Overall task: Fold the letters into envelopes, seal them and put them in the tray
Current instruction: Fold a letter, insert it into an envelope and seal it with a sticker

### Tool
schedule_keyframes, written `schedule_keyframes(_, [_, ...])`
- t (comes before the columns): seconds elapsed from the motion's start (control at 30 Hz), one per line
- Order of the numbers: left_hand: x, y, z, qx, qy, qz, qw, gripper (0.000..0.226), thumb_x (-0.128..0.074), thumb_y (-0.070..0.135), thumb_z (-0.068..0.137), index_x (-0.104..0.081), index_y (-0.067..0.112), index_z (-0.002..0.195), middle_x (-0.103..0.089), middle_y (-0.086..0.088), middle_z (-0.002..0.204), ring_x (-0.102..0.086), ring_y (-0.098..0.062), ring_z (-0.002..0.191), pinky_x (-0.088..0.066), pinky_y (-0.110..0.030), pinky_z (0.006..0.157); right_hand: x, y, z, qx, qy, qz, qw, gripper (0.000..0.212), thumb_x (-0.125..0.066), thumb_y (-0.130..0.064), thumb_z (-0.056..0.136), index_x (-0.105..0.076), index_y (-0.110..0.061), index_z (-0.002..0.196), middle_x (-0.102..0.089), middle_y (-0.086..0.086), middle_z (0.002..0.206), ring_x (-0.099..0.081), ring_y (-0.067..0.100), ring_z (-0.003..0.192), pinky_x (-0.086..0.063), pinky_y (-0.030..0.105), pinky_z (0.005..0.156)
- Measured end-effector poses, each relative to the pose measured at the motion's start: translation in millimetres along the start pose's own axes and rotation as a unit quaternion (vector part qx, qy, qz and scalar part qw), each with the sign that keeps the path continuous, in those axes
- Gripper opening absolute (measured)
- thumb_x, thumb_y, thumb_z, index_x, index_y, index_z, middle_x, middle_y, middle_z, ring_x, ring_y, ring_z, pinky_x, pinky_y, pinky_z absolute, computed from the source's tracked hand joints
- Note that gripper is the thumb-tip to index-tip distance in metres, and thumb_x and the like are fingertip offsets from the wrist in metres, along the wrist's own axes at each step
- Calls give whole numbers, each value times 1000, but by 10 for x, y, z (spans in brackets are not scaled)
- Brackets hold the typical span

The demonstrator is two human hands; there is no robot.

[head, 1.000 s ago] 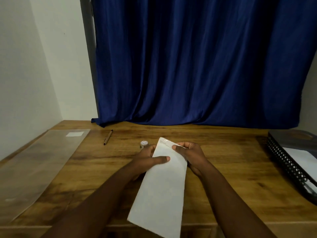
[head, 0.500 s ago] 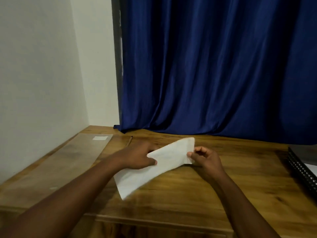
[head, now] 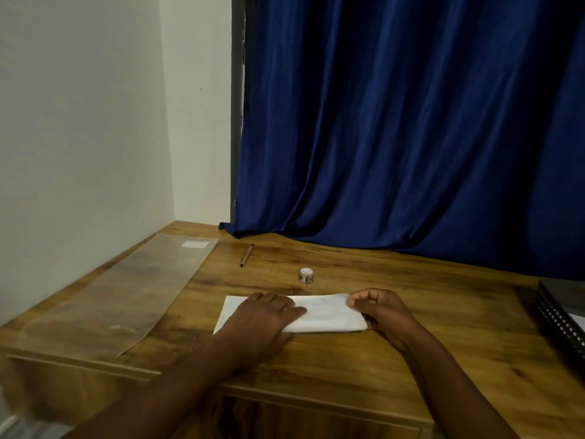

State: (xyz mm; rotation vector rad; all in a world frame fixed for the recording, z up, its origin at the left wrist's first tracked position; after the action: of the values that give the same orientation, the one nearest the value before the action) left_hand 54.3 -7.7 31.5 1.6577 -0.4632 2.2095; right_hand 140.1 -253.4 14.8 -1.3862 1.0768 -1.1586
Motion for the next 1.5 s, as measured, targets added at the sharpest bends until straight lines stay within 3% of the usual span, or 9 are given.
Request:
schedule_keyframes(0.13, [-112, -120, -8, 23, -10, -62, 998, 71, -33, 79, 92, -38, 42, 152, -41, 9, 157, -35, -12, 143, -29, -37, 117, -35, -15, -10, 17, 30, -96, 995, 26, -80, -3, 84, -70, -7, 107, -76, 11, 84, -64, 14, 56, -48, 27, 47])
schedule_keyframes(0.4, [-173, -218, -10, 57, -16, -127, 990, 64, -36, 71, 96, -38, 42, 153, -37, 14, 160, -27, -8, 147, -18, -35, 123, -146, -139, -129, 70, 76, -300, 948, 23, -82, -15, 83, -72, -29, 98, -72, 0, 85, -66, 12, 76, -55, 26, 69])
schedule_keyframes(0.5, [-205, -234, -23, 63, -23, -139, 988, 64, -39, 69, 96, -36, 41, 154, -34, 15, 162, -24, -8, 150, -14, -34, 124, -177, -186, -131, 58, 64, -378, 922, 19, -81, -22, 85, -72, -32, 98, -69, -9, 88, -65, 7, 82, -50, 21, 67])
schedule_keyframes(0.67, [-235, -236, -11, 62, -19, -155, 986, 66, -41, 70, 95, -37, 41, 153, -32, 16, 162, -22, -8, 151, -15, -35, 126, -158, -273, 76, 45, 31, -373, 926, 4, -78, -32, 87, -76, -28, 85, -75, -6, 81, -69, 11, 74, -57, 31, 64])
schedule_keyframes(0.87, [-234, -266, 2, 72, 30, -185, 980, 70, -46, 76, 86, -49, 41, 146, -46, 18, 153, -34, -3, 144, -24, -33, 123, -580, -443, 475, 120, 26, -347, 930, 17, -71, -39, 88, -74, -23, 95, -74, -5, 88, -69, 15, 86, -60, 47, 84])
schedule_keyframes(1.03, [-224, -262, -17, 83, 55, -191, 976, 67, -51, 76, 85, -51, 40, 142, -48, 19, 150, -36, 0, 140, -23, -25, 121, -937, -505, 656, 159, 19, -485, 860, 39, -74, -52, 83, -70, -34, 118, -64, -10, 112, -65, 14, 99, -52, 31, 78])
schedule_keyframes(1.17, [-177, -242, -26, 74, 81, -185, 977, 66, -52, 76, 84, -52, 41, 140, -47, 20, 149, -36, 0, 138, -27, -30, 120, -955, -446, 681, 177, 43, -542, 821, 20, -71, -45, 87, -70, -34, 104, -66, -7, 110, -63, 13, 89, -58, 36, 81])
schedule_keyframes(1.37, [35, -212, 28, 52, 170, -135, 975, 56, -53, 71, 88, -54, 41, 136, -47, 23, 144, -35, 3, 135, -23, -26, 116, -555, -479, 590, 155, 58, -477, 863, 6, -73, -33, 83, -69, -34, 88, -64, -11, 108, -61, 11, 89, -57, 35, 78])
schedule_keyframes(1.5, [152, -173, 403, 107, 204, -334, 914, 47, -67, 51, 91, -56, 36, 134, -55, 21, 134, -54, 6, 119, -44, -12, 96, -334, -492, 505, 183, 62, -408, 892, 8, -73, -31, 84, -67, -37, 87, -59, -17, 108, -59, 6, 89, -54, 30, 71])
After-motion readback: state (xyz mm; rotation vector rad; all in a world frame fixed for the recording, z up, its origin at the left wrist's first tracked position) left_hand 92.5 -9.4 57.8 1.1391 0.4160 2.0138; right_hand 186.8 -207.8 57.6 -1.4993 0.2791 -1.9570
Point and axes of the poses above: each hand's wrist, its own z-axis towards the middle knuckle, its own x-axis out of the back of the hand, y = z × x, the point moved 6 cm from there along z, towards the middle knuckle
